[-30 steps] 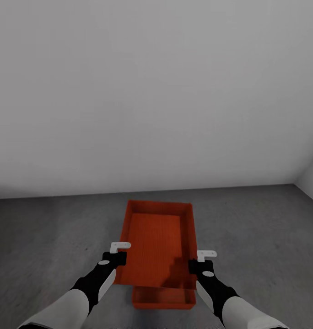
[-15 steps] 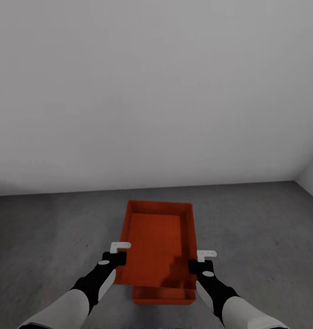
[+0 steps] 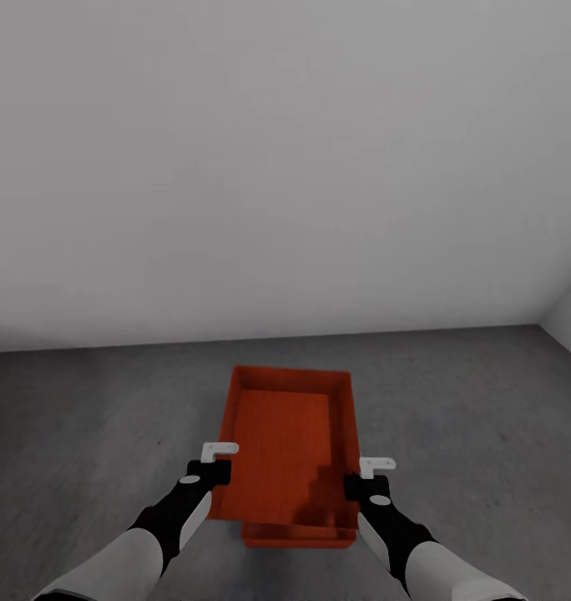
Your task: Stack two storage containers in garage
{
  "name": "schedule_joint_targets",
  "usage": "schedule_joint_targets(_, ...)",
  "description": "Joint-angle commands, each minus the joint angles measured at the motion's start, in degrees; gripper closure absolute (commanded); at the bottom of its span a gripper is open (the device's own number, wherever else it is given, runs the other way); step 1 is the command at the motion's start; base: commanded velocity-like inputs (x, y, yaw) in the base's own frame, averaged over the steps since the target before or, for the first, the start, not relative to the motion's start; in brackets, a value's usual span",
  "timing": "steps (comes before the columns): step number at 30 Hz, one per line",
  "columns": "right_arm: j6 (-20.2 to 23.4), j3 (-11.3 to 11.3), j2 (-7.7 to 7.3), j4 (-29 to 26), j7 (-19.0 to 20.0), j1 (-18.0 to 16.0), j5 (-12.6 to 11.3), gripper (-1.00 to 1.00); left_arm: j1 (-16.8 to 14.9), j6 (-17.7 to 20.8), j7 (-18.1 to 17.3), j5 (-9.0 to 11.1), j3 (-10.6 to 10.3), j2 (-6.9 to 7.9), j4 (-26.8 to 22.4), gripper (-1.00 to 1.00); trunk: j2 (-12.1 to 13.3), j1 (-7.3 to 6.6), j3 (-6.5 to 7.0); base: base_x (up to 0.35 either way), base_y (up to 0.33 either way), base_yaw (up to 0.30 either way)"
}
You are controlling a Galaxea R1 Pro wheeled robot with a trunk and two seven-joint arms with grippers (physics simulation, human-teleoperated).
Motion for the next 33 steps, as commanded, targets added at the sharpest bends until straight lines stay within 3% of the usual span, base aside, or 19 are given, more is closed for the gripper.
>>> schedule_joint_targets(1,-0.3,-0.4,-0.05,0.2,-0.4,0.0,-1.1,1.0,0.0,-5.1,1.2,-0.5,-0.1,1.41,-0.3,1.0,0.0,0.0,-0.14,0.0,0.0,0.0)
schedule_joint_targets(33,-0.2,-0.4,-0.09,0.2,-0.4,0.0,-1.1,1.0,0.0,-5.1,1.2,-0.5,-0.1,1.41,-0.3,1.0,0.0,0.0,-3.14,0.0,0.0,0.0)
